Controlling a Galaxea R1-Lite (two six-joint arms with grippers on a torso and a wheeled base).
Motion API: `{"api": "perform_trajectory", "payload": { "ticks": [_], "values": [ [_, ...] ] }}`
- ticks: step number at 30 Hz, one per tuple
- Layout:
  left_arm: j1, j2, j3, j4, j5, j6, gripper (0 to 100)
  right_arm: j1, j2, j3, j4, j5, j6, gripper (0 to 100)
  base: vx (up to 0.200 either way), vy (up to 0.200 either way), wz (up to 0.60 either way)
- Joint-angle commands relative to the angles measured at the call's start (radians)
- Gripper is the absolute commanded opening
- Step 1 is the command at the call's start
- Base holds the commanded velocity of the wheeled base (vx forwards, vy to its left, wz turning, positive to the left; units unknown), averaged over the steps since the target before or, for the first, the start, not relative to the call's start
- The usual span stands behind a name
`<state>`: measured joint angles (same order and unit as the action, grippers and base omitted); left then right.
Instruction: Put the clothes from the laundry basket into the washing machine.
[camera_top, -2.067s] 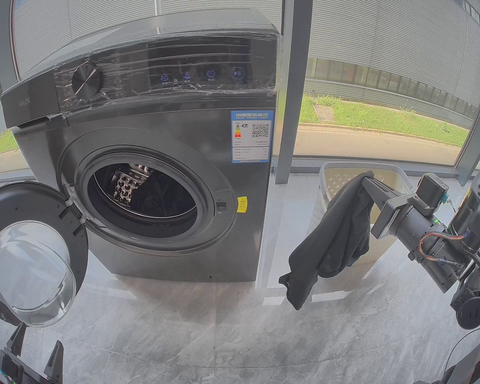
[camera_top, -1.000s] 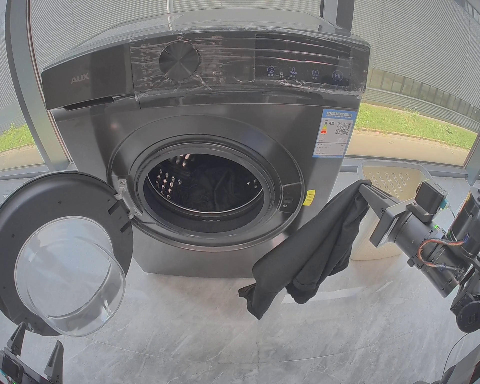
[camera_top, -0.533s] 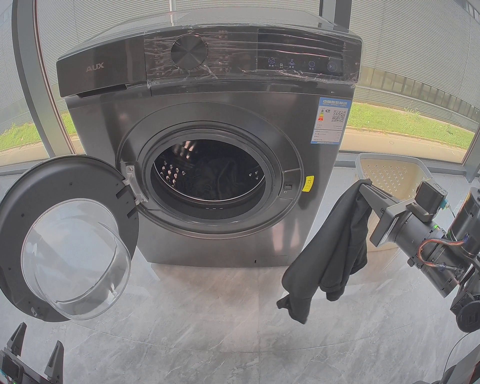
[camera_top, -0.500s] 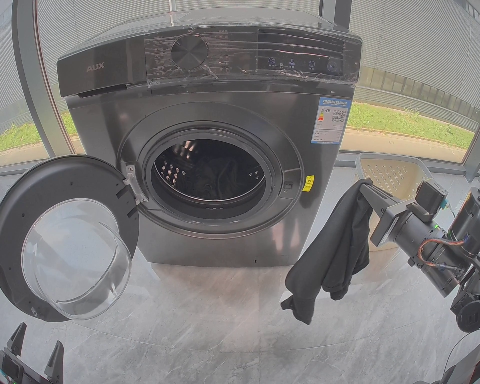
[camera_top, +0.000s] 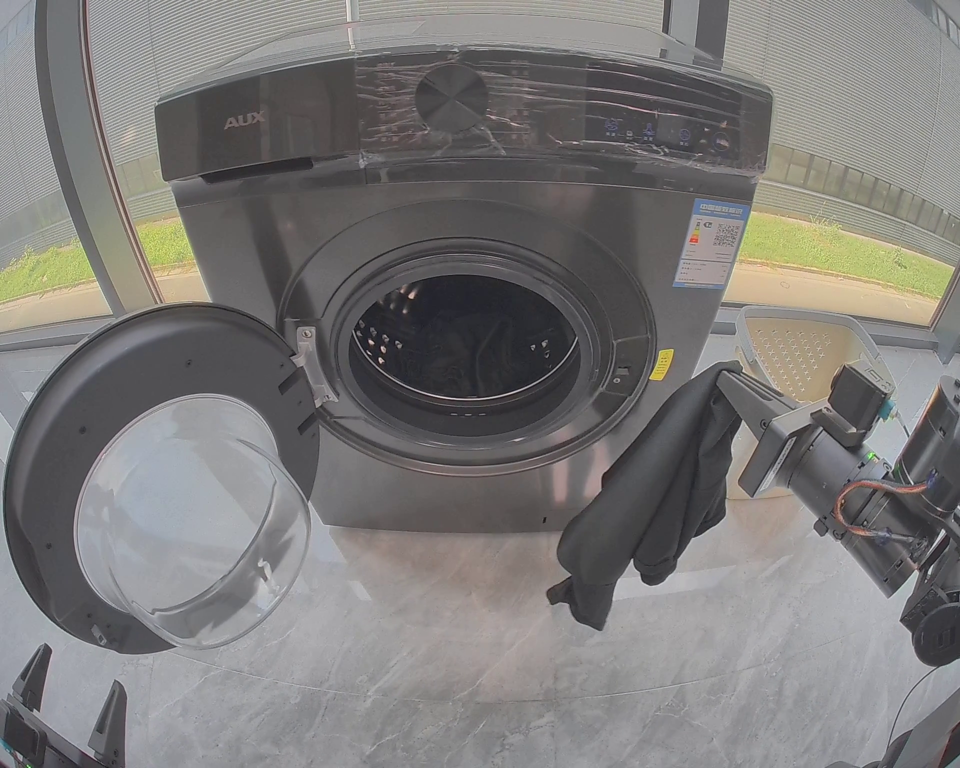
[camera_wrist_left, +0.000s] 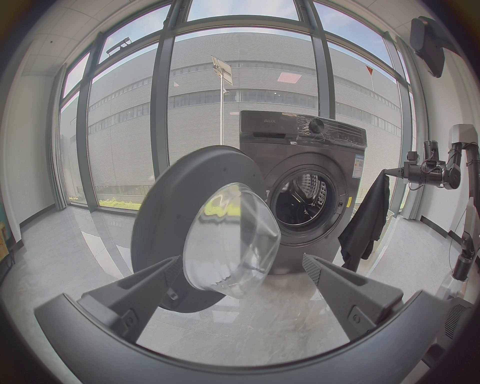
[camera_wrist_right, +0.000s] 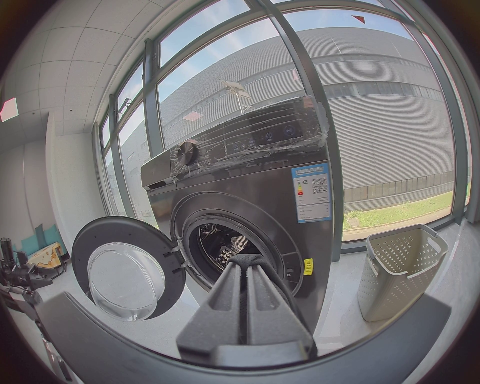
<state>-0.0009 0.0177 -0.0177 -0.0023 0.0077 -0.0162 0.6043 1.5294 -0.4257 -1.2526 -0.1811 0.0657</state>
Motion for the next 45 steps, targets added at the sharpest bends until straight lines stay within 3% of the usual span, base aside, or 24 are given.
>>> {"api": "perform_trajectory", "payload": {
  "ticks": [1,3,16,18,20,23,24,27,29,30,31,32,33,34,38,43,45],
  "values": [
    [0.002,-0.018,0.016,-0.001,0.000,0.015,100,0.000,0.002,-0.011,0.007,0.002,0.000,0,0.000,0.000,0.00],
    [0.002,-0.018,0.016,-0.001,-0.005,0.038,100,0.002,0.009,-0.016,0.005,0.015,-0.001,0,0.000,0.000,0.00],
    [0.001,-0.018,0.016,-0.001,-0.009,0.027,100,0.034,0.031,-0.031,-0.004,0.022,0.002,0,0.000,0.000,0.00],
    [0.002,-0.018,0.016,-0.005,-0.011,0.044,100,0.066,0.043,-0.038,-0.005,0.022,0.012,0,0.000,0.000,0.00],
    [0.004,-0.015,-0.018,-0.024,-0.034,0.027,100,0.092,0.045,-0.059,-0.004,0.020,0.014,0,0.000,0.000,0.00],
    [0.016,0.074,-0.185,-0.065,-0.133,0.015,100,0.118,0.057,-0.111,-0.005,0.020,0.014,0,0.000,0.000,0.00],
    [0.016,0.087,-0.191,-0.067,-0.146,0.016,100,0.120,0.060,-0.119,-0.005,0.020,0.014,0,0.000,0.000,0.00],
    [-0.001,0.281,-0.200,-0.076,-0.348,0.036,100,0.141,0.103,-0.197,-0.005,0.020,0.014,0,0.000,0.000,0.00],
    [0.002,0.369,-0.194,-0.082,-0.411,0.042,100,0.140,0.118,-0.211,-0.005,0.020,0.016,0,0.000,0.000,0.00],
    [0.002,0.467,-0.188,-0.116,-0.456,0.058,100,0.140,0.132,-0.222,-0.005,0.022,0.016,0,0.000,0.000,0.00],
    [-0.004,0.528,-0.183,-0.157,-0.466,0.073,100,0.140,0.141,-0.225,-0.004,0.022,0.016,0,0.000,0.000,0.00],
    [-0.011,0.613,-0.179,-0.229,-0.472,0.093,100,0.137,0.153,-0.232,-0.002,0.022,0.017,0,0.000,0.000,0.00],
    [-0.011,0.613,-0.179,-0.229,-0.472,0.093,100,0.137,0.153,-0.232,-0.002,0.022,0.017,0,0.000,0.000,0.00],
    [-0.039,0.752,-0.179,-0.364,-0.477,0.111,100,0.132,0.173,-0.252,0.002,0.025,0.019,0,0.000,0.000,0.00],
    [-0.180,1.001,-0.188,-0.601,-0.463,0.102,100,0.123,0.206,-0.300,0.016,0.035,0.019,0,0.000,0.000,0.00],
    [-0.350,1.219,-0.186,-0.732,-0.417,0.093,100,0.124,0.239,-0.347,0.024,0.035,0.019,0,0.000,0.000,0.00],
    [-0.372,1.257,-0.188,-0.755,-0.410,0.090,100,0.124,0.242,-0.354,0.024,0.035,0.019,0,0.000,0.000,0.00]
  ]
}}
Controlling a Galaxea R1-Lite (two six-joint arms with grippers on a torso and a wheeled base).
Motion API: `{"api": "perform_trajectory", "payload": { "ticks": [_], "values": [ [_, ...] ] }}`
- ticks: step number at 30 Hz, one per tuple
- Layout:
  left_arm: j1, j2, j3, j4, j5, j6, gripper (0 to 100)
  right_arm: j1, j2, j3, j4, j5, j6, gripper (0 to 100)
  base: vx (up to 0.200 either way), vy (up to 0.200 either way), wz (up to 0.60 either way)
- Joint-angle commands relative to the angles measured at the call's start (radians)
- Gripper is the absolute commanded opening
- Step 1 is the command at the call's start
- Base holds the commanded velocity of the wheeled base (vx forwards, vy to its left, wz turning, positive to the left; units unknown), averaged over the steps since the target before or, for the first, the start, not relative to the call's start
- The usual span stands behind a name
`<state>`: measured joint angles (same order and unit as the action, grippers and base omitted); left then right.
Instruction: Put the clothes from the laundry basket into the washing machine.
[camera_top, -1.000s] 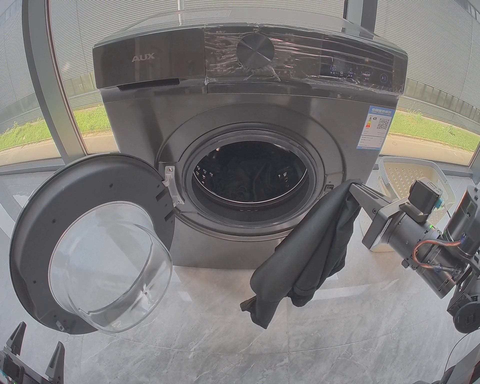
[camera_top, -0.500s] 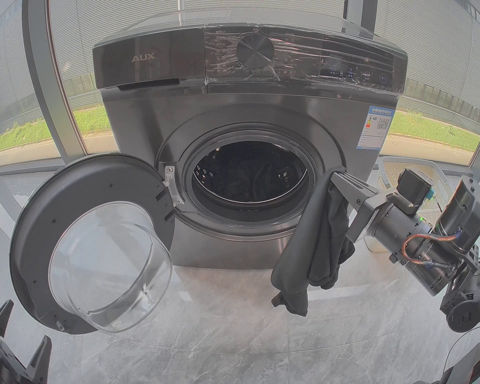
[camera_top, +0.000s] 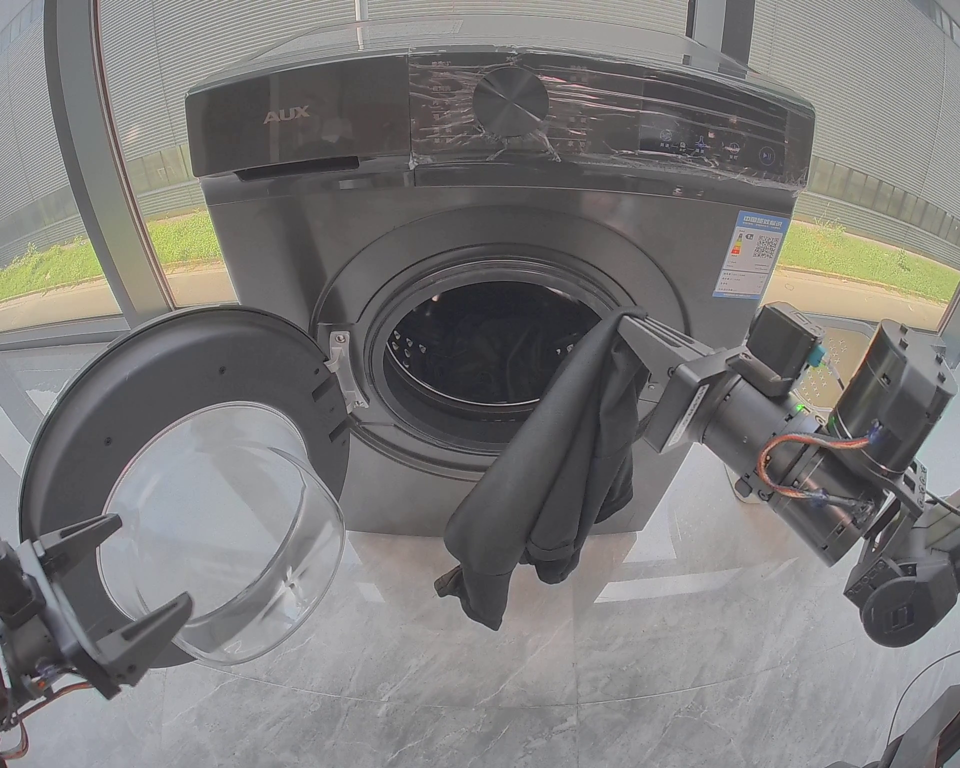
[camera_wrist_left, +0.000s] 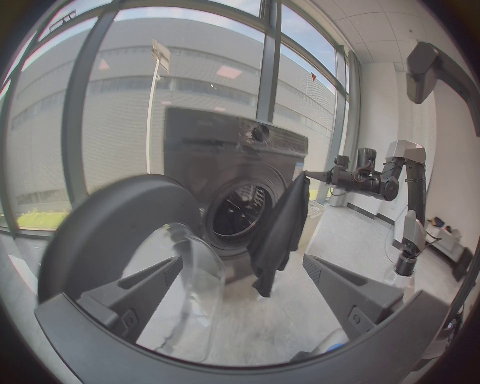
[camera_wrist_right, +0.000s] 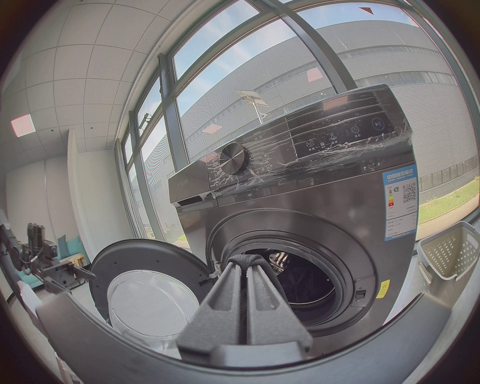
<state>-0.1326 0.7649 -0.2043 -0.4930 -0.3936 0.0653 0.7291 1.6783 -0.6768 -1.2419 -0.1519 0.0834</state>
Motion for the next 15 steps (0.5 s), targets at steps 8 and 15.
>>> {"api": "perform_trajectory", "payload": {
  "ticks": [8,15],
  "values": [
    [-0.322,0.783,-0.037,-0.481,-0.007,0.007,100,-0.001,0.103,-0.132,0.030,0.006,0.001,0,0.000,0.000,0.00],
    [-0.360,0.910,-0.103,-0.490,-0.010,0.007,100,0.001,0.118,-0.164,0.030,0.002,0.001,0,0.000,0.000,0.00]
  ]
}}
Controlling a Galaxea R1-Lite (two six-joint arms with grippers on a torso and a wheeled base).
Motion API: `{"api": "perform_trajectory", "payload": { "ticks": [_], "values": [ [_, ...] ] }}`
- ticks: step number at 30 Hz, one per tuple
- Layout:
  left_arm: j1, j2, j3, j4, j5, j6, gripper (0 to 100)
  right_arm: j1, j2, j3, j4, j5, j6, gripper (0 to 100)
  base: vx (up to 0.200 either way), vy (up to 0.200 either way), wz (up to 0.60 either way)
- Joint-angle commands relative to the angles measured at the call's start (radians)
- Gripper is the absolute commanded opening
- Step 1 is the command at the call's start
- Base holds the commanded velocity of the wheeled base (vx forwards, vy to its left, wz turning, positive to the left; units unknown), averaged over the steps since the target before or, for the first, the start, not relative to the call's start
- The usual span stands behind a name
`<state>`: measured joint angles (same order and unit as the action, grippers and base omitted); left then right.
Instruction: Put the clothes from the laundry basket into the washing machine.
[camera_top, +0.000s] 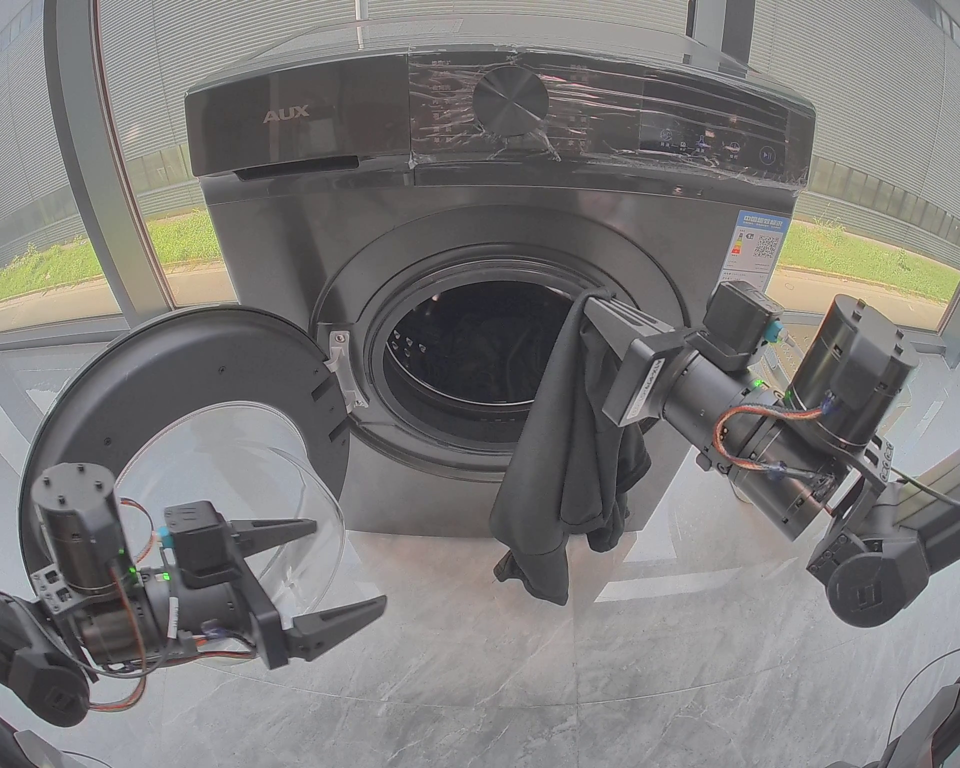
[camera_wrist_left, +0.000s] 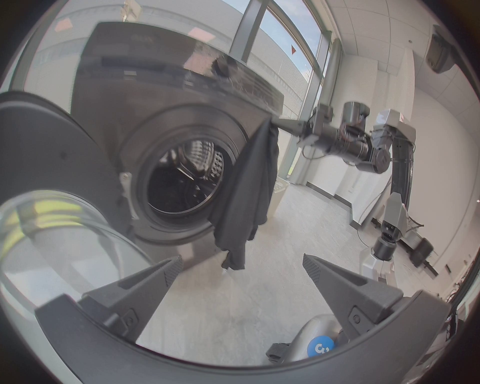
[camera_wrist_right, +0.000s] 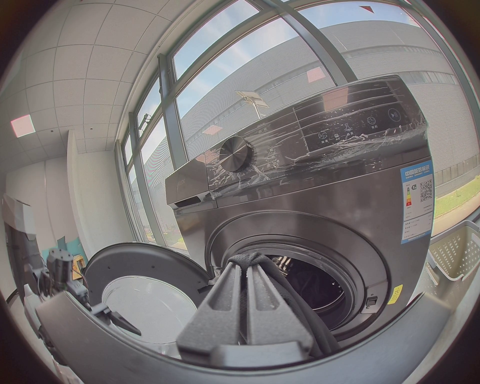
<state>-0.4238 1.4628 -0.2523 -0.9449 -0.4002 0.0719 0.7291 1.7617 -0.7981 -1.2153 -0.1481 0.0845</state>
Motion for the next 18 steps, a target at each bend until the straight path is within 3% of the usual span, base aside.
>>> {"api": "perform_trajectory", "payload": {
  "ticks": [1,7,18],
  "values": [
    [-0.072,0.226,-0.064,-0.038,-0.003,0.000,100,-0.001,0.036,-0.043,0.003,-0.004,0.000,0,0.000,0.000,0.00],
    [-0.082,0.289,-0.120,-0.040,-0.003,-0.024,100,-0.002,0.038,-0.050,0.007,-0.005,0.000,0,0.000,0.000,0.00],
    [-0.084,0.415,-0.151,-0.066,-0.009,-0.026,100,0.006,0.071,-0.089,0.002,-0.007,0.000,0,0.000,0.000,0.00]
  ]
}}
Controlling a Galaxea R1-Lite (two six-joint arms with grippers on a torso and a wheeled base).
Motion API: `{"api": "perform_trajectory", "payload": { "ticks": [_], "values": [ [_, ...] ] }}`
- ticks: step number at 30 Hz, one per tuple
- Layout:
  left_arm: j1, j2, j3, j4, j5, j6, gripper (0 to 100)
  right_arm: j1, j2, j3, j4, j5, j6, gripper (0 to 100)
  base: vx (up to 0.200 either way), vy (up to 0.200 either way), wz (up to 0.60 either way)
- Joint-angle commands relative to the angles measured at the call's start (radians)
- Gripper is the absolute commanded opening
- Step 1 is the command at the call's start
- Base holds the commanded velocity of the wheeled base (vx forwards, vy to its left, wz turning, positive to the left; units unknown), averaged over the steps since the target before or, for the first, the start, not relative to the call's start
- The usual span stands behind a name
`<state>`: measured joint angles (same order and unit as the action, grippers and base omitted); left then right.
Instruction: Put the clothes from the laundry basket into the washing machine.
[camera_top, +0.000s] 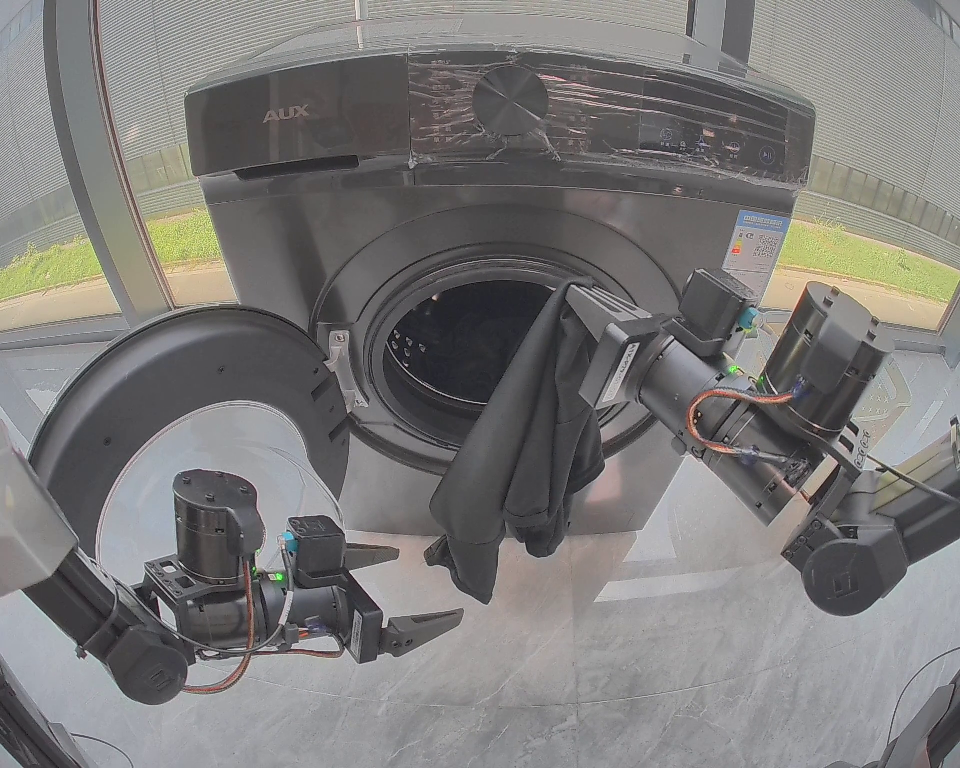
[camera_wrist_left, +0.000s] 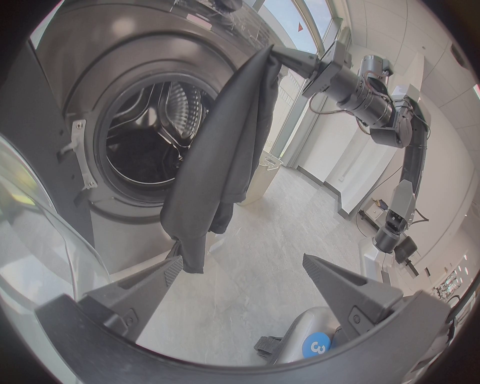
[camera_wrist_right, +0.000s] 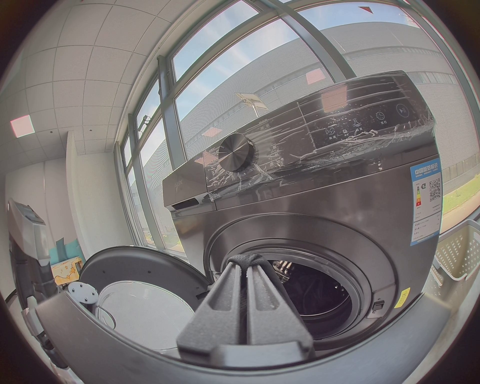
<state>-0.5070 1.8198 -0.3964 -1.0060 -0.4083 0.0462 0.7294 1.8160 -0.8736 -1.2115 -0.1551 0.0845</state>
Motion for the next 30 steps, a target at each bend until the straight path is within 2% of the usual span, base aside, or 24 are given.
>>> {"api": "perform_trajectory", "payload": {
  "ticks": [1,7,10,13,19,23,30],
  "values": [
    [-0.001,0.069,-0.010,-0.010,-0.001,0.001,100,0.005,0.020,-0.016,-0.002,0.000,0.000,0,0.000,0.000,0.00],
    [-0.011,0.121,-0.042,-0.029,-0.003,-0.005,100,0.010,0.028,-0.024,-0.003,-0.001,0.000,0,0.000,0.000,0.00],
    [-0.028,0.147,-0.068,-0.036,-0.003,-0.034,100,0.010,0.031,-0.024,-0.003,-0.001,0.001,0,0.000,0.000,0.00],
    [-0.033,0.171,-0.094,-0.036,-0.001,-0.046,100,0.010,0.031,-0.024,-0.003,-0.001,0.001,0,0.000,0.000,0.00],
    [-0.033,0.227,-0.139,-0.040,0.000,-0.051,100,0.010,0.031,-0.021,-0.008,-0.001,0.001,0,0.000,0.000,0.00],
    [-0.024,0.280,-0.151,-0.075,0.002,-0.054,100,0.012,0.031,-0.021,-0.013,-0.001,0.001,0,0.000,0.000,0.00],
    [-0.022,0.363,-0.148,-0.187,0.009,-0.094,100,0.013,0.032,-0.016,-0.014,-0.001,0.001,0,0.000,0.000,0.00]
  ]
}}
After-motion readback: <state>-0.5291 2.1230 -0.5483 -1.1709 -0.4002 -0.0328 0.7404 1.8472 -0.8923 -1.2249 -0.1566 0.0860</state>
